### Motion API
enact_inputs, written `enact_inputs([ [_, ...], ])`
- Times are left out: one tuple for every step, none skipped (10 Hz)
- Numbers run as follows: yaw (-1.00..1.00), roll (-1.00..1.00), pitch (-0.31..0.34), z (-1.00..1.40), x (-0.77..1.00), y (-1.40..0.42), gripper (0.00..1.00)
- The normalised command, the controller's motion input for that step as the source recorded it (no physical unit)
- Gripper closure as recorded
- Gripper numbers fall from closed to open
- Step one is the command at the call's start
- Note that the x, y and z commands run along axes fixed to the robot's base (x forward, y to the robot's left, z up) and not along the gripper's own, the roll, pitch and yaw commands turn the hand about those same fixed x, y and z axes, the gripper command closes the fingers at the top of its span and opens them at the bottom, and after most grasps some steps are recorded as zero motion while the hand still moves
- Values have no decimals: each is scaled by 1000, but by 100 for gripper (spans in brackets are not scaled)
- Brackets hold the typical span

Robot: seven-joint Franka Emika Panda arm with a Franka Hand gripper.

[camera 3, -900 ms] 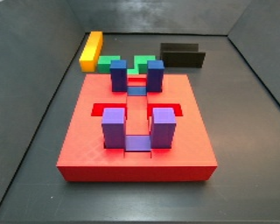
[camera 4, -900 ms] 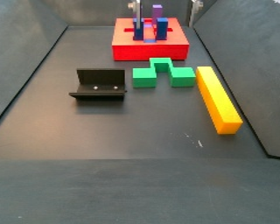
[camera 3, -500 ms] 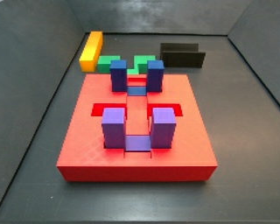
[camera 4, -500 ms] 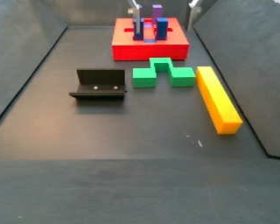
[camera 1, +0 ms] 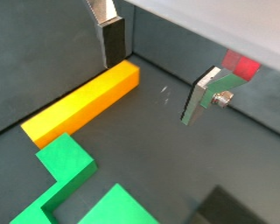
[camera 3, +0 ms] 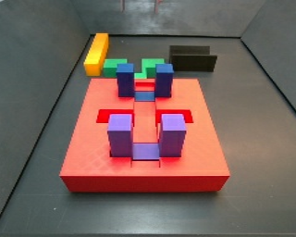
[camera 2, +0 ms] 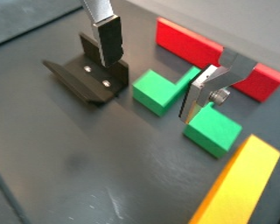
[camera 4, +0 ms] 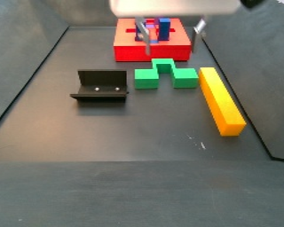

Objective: Pick up the yellow object. Move up. Move to above the board. Insert the yellow object.
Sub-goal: Pick up the yellow object.

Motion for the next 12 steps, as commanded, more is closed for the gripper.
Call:
enact_inputs([
  [0, 69, -113, -874, -426, -23, 0],
  [0, 107, -91, -809, -391, -3, 0],
  [0, 94, -93, -766, -451, 0, 0],
  [0, 107, -100, -714, -494, 0, 0],
  [0, 94, -91, -666, -474, 0, 0],
  [0, 63, -86, -566, -549, 51, 0],
  [0, 0, -77, -400, -574, 103, 0],
  [0, 0, -57, -326, -414, 100, 0],
  [-74, 0, -26, -249, -226, 100, 0],
  [-74, -30, -11, -46, -260, 89, 0],
  [-6, -60, -1, 57, -200, 66, 0],
  [0, -49, -34, 0, -140, 20, 0],
])
